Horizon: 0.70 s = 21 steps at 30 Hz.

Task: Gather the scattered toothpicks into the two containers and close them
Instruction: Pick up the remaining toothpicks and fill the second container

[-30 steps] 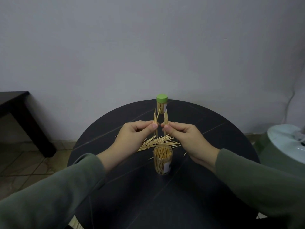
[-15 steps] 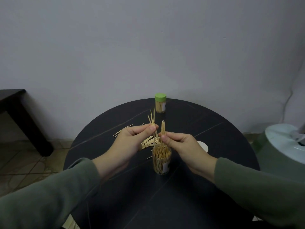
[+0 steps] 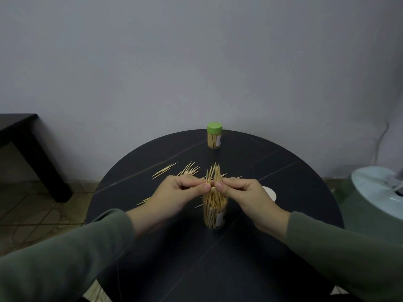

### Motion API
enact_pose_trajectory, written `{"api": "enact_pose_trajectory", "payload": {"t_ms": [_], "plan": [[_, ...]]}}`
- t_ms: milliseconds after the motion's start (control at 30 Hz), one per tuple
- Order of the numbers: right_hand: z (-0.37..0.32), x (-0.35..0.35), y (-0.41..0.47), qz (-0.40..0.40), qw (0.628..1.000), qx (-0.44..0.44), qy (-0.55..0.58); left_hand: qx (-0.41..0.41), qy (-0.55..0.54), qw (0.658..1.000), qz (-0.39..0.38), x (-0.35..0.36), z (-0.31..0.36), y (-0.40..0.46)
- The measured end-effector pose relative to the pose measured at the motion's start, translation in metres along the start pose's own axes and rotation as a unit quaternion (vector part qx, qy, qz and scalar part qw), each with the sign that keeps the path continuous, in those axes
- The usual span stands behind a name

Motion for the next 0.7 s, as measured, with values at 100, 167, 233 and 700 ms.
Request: {"api": "enact_pose_trajectory", "payload": {"t_ms": [100,167,233,700], "plan": [[-0.004,-0.002,0.001,-0.009,0.998,-0.015,-0.053,-0.003,0.031,0.999,-0.021,-0.001,0.001,-0.001],[-0.006,-0.004,0.002,-0.004,0.995,-0.025,-0.091,0.005,0.051,0.998,-0.039,-0.001,0.004,-0.001],[-0.008,-0.007,0.002,0.005,0.992,-0.035,-0.120,0.016,0.067,0.997,-0.042,-0.002,0.007,0.000],[-0.010,-0.009,0.005,0.029,0.945,-0.076,-0.317,0.076,0.248,0.966,0.001,-0.005,0.019,0.007]]}}
Point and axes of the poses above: each hand's wrist, its own y-axis towards the middle knuckle, its own x-axis out of the palm, z = x × y, the point moved 5 cm from there along y, towards the middle knuckle, and after that the axes turned 2 degrees about x, right-handed, at the moved point
